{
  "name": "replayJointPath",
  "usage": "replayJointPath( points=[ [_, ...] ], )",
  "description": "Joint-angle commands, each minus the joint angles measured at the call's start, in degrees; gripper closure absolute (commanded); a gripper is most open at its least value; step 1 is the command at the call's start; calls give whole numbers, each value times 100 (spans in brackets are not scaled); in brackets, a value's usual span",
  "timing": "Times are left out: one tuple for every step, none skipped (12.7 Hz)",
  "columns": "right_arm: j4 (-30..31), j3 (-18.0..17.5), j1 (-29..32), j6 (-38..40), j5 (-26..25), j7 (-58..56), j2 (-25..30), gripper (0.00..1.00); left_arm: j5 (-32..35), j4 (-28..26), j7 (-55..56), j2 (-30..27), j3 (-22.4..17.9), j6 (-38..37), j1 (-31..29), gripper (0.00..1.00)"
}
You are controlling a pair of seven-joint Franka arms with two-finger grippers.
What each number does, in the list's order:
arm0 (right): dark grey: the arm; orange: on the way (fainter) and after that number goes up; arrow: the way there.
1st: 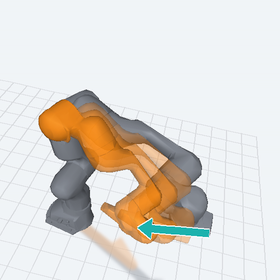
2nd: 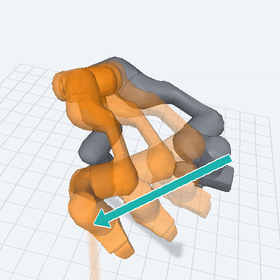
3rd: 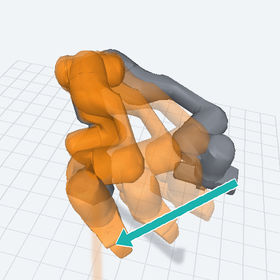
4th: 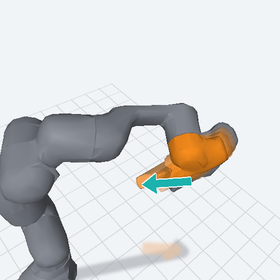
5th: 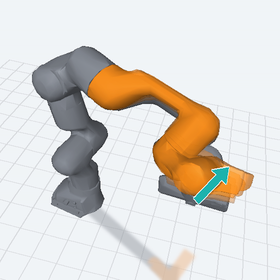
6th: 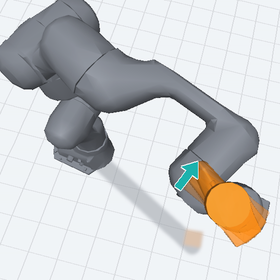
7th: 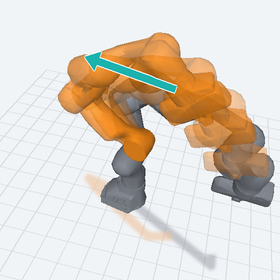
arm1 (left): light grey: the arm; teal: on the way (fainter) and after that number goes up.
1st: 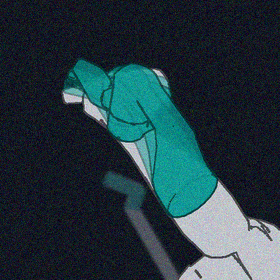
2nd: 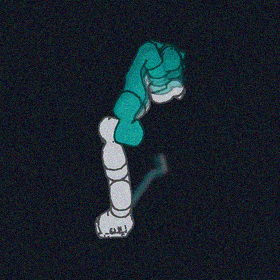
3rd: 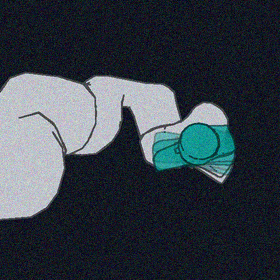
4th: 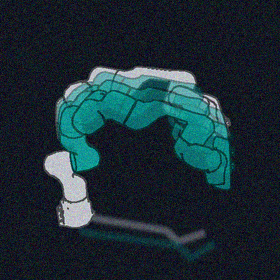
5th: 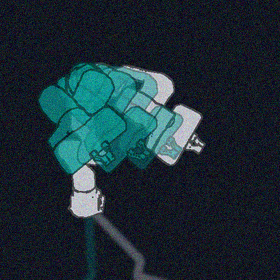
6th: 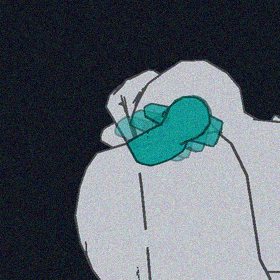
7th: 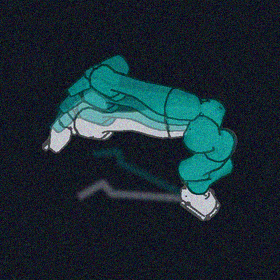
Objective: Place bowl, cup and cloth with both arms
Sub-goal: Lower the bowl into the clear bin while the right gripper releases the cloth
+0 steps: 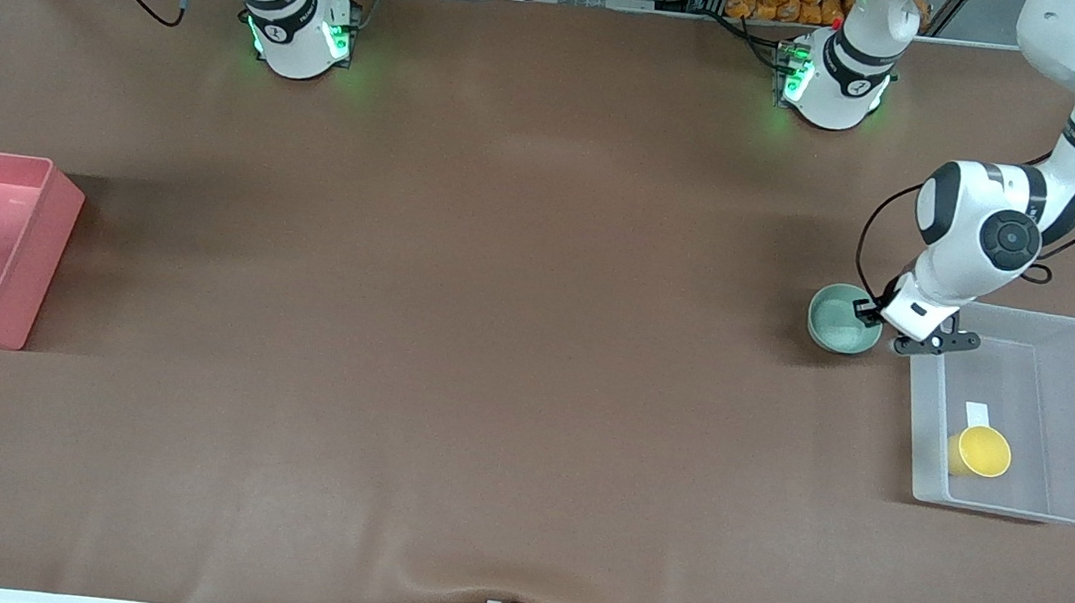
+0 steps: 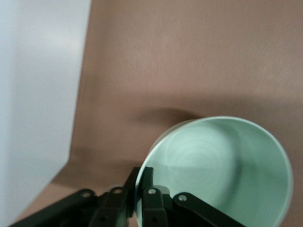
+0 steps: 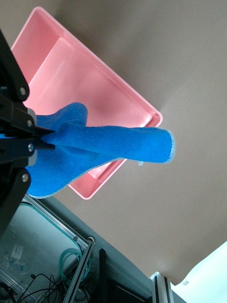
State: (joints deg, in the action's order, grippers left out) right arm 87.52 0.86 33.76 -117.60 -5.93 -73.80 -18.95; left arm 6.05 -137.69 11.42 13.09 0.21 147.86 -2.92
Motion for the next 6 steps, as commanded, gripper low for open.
replayJointPath(
  points=[
    [-7,-104,166,-384,-146,-117,-274,100,159,1431,-25,-96,-12,-2006,11,100],
    [46,-104,253,-508,-146,-134,-354,100,159,2020,-157,-52,-12,-2633,-6,100],
    [159,-112,297,-553,-137,-152,-363,100,142,2461,-393,-17,-64,-2988,-15,100],
    [300,-112,298,-553,-137,-152,-320,100,107,2788,-682,10,-274,-3278,-15,100],
    [379,-112,350,-553,-128,-152,-320,100,81,3035,-1112,53,-467,-3473,-15,100],
    [476,-112,411,-562,-128,-152,-320,100,2,3168,-1438,45,-687,-3579,-15,100]
  ],
)
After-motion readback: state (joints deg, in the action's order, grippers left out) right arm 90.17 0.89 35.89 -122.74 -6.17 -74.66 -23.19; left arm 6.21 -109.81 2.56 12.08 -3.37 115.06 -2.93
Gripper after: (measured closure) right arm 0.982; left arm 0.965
